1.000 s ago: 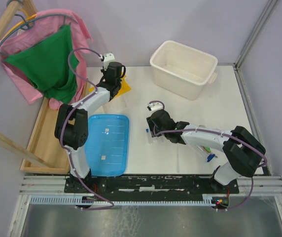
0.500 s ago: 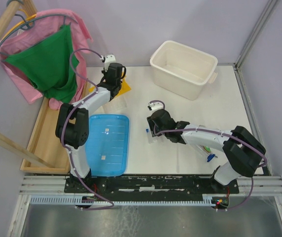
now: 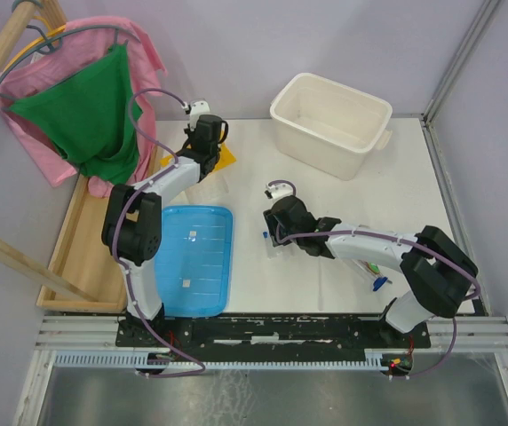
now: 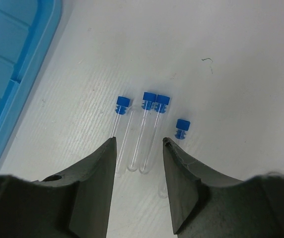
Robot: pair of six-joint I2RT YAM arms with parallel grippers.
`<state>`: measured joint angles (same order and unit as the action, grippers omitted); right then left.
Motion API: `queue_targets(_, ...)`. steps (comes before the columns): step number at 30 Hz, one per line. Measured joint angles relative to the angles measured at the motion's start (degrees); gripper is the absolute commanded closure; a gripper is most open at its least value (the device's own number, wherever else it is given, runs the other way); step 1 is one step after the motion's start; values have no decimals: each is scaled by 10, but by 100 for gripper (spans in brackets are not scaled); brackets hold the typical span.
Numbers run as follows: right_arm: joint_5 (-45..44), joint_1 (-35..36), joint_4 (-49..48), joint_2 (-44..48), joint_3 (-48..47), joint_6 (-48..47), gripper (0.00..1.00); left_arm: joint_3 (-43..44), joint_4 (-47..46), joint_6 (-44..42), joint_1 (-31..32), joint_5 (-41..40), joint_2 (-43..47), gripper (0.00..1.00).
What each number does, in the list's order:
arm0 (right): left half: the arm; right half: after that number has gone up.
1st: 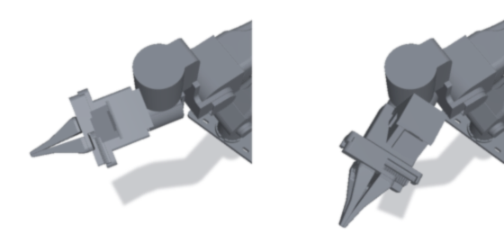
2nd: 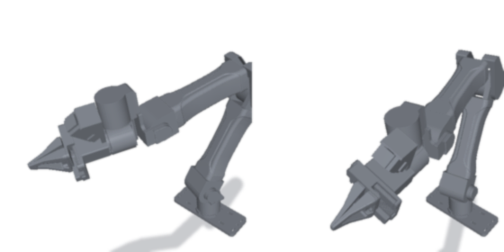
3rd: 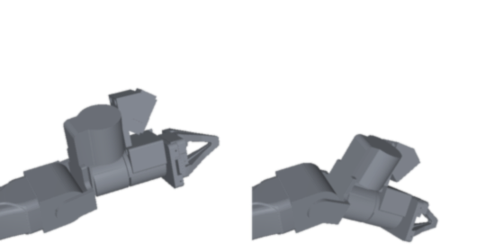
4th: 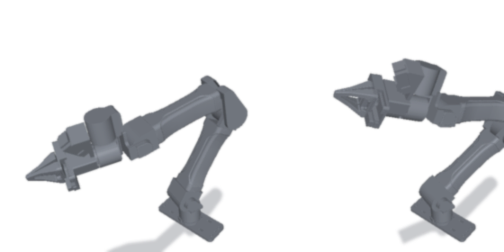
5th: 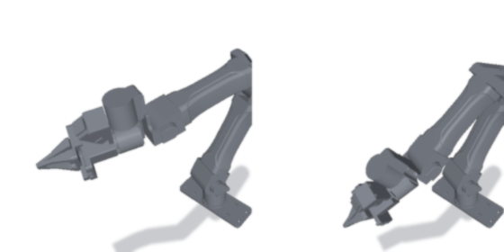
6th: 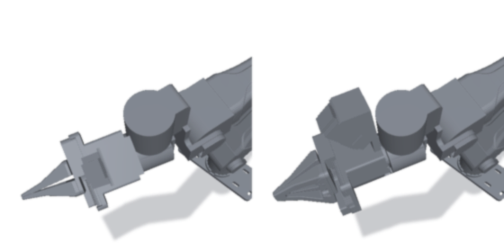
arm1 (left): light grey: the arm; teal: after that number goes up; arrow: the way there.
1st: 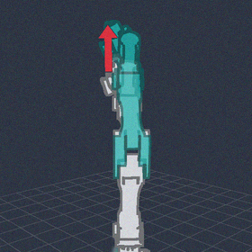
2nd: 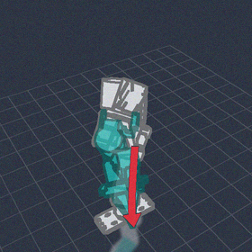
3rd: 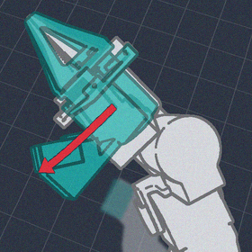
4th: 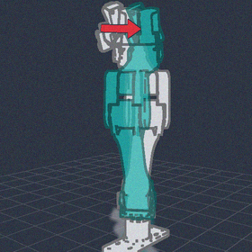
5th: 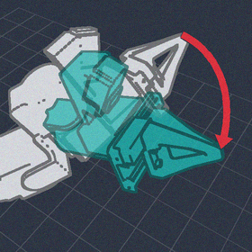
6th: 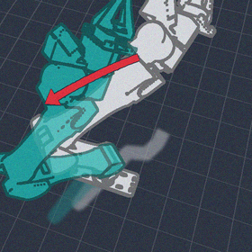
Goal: Organize the chemistry lab equipment
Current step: Insert the test tube into the slot of the test tube rack, then pick up the test tube at the center of the board.
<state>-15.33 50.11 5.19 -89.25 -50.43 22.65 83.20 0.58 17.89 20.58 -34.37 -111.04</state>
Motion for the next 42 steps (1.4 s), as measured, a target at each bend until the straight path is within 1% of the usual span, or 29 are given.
queue_targets(3, 3, 0, 0, -5, -3, 0, 49, 0, 2, 0, 0, 0, -7, 83)
queue_targets(7, 5, 0, 1, -8, -3, 0, 49, 0, 4, 0, 0, 1, -10, 73)
queue_targets(12, 10, 0, 1, -7, -3, 0, 49, 0, 9, 0, 0, 2, -10, 64)
queue_targets(15, 12, 0, 3, -7, -3, 0, 49, 0, 15, 1, 0, 2, -10, 63)
queue_targets(21, 12, 0, 22, 1, -3, 5, 50, -12, 41, 16, 0, 7, 8, 64)
queue_targets(24, 9, 0, 36, 13, -3, 12, 53, -56, 47, 35, 5, 23, 58, 64)
queue_targets(27, 3, 0, 52, 26, -3, 20, 59, -112, 53, 54, 19, 36, 127, 65)
queue_targets(29, 2, 0, 60, 28, -3, 26, 65, -158, 52, 70, 42, 48, 180, 66)
queue_targets(33, 3, 0, 77, 25, -7, 33, 70, -248, 52, 103, 104, 67, 266, 67)
queue_targets(36, 15, 0, 81, 19, -13, 38, 71, -318, 54, 127, 158, 79, 317, 67)
queue_targets(38, 28, 0, 84, 13, -17, 41, 71, -356, 60, 143, 180, 82, 345, 67)
queue_targets(42, 57, 0, 88, -9, -31, 43, 71, -408, 71, 167, 189, 85, 399, 67)
